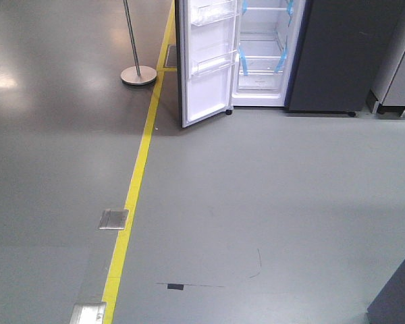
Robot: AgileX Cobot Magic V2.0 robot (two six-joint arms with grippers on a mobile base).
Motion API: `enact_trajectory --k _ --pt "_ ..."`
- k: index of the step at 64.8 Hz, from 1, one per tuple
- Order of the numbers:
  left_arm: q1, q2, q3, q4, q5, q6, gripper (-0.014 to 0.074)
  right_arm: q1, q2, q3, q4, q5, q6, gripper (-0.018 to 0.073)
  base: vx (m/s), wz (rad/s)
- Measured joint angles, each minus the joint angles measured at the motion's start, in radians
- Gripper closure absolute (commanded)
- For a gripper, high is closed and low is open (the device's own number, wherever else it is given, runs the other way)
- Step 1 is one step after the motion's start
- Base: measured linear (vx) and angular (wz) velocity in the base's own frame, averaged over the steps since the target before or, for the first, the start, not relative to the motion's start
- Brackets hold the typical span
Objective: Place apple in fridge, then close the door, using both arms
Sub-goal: 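Continue driving up to the refrigerator door with the apple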
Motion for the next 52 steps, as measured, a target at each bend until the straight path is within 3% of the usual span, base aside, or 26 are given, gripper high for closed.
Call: enact_trajectory --k 52 --pt "0.0 0.0 0.0 0.0 0.0 0.0 0.0602 0.0 0.0 0.0 0.0 0.0 0.0 0.0435 0.1 -0.03"
